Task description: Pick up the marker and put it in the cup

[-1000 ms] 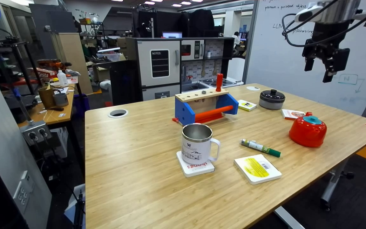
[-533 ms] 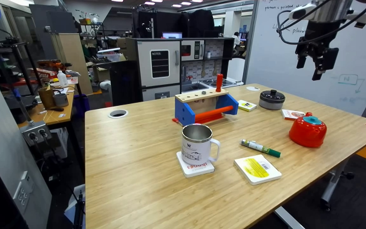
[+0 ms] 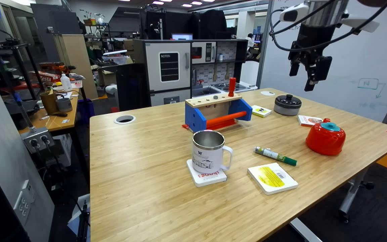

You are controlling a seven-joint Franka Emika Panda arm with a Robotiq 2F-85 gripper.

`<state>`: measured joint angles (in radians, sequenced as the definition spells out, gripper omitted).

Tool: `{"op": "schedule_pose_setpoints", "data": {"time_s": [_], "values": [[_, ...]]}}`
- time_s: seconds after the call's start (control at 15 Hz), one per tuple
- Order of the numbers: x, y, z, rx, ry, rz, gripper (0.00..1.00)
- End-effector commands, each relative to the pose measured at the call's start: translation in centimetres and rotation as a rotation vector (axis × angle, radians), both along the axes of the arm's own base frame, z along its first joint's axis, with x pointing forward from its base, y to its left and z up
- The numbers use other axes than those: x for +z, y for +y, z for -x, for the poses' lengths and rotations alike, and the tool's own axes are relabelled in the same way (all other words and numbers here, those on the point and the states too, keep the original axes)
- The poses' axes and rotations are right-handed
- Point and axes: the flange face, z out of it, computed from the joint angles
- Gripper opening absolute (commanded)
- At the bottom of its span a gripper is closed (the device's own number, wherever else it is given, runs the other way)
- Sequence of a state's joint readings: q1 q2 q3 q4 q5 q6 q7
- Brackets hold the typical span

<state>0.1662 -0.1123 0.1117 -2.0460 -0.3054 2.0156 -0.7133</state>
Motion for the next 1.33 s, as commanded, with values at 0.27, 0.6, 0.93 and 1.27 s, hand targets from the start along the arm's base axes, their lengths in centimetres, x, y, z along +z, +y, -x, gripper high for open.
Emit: {"op": "schedule_pose_setpoints", "data": {"time_s": [0.27,0.6,0.93,1.27], "values": [[-1.7,1.8,-0.7,-0.056,0.014,-0.003,1.00],[-3.5,2.8,-0.5,-0.028,0.062,0.012,1.00],[-5.4,4.9,0.1,0.006,0.107,0.033,1.00],[-6.5,6.5,0.7,0.026,0.144,0.046,1.00]]}}
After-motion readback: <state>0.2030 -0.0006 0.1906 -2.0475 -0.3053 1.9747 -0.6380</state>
